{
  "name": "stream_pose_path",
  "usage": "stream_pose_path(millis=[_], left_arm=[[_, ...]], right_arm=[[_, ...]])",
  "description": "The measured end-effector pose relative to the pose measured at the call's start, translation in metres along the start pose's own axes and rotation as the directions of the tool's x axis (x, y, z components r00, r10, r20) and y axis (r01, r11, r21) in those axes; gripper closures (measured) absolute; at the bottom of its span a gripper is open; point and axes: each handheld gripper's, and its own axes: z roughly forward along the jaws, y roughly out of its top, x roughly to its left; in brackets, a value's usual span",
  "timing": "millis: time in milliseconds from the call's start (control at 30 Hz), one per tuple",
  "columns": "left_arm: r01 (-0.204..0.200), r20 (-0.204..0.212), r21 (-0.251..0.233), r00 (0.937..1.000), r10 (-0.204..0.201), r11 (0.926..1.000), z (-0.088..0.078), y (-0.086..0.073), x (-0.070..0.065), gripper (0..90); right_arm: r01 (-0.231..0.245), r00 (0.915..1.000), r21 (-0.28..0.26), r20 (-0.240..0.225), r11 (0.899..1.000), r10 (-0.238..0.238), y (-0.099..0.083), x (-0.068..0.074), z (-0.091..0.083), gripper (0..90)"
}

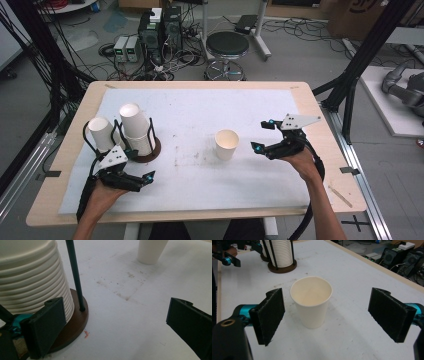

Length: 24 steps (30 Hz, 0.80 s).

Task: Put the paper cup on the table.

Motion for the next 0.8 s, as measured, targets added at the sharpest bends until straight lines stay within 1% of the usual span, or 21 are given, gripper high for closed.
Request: stream_pose_path(millis=[67, 233, 267, 533, 800], left_arm=[[0.003, -0.006, -0.001, 1.0, -0.003, 1.0, 0.0, 0.0, 0.0, 2.4], [0.001, -0.006, -0.004, 1.0, -0.001, 1.0, 0.0, -0.001, 0.001, 2.4], [0.005, -0.008, -0.003, 1.0, -0.005, 1.0, 0.0, -0.001, 0.0, 2.4], [0.002, -0.014, -0.008, 0.9999, -0.002, 1.0, -0.001, -0.002, 0.001, 2.4], [0.009, -0.019, -0.008, 0.9998, -0.009, 0.9999, -0.001, -0.003, 0.002, 2.4]], right_arm=[[-0.007, 0.9999, 0.003, 0.007, 1.0, 0.007, -0.005, 0.0, -0.002, 14.2], [-0.022, 0.9997, 0.01, 0.009, 1.0, 0.022, -0.014, 0.002, -0.004, 14.3], [-0.019, 0.9997, 0.012, 0.017, 1.0, 0.018, -0.015, 0.002, -0.005, 14.3], [-0.027, 0.9994, 0.009, 0.022, 1.0, 0.026, -0.028, 0.008, -0.006, 14.3], [-0.045, 0.9986, 0.037, 0.03, 0.998, 0.044, -0.042, 0.01, -0.003, 14.3]])
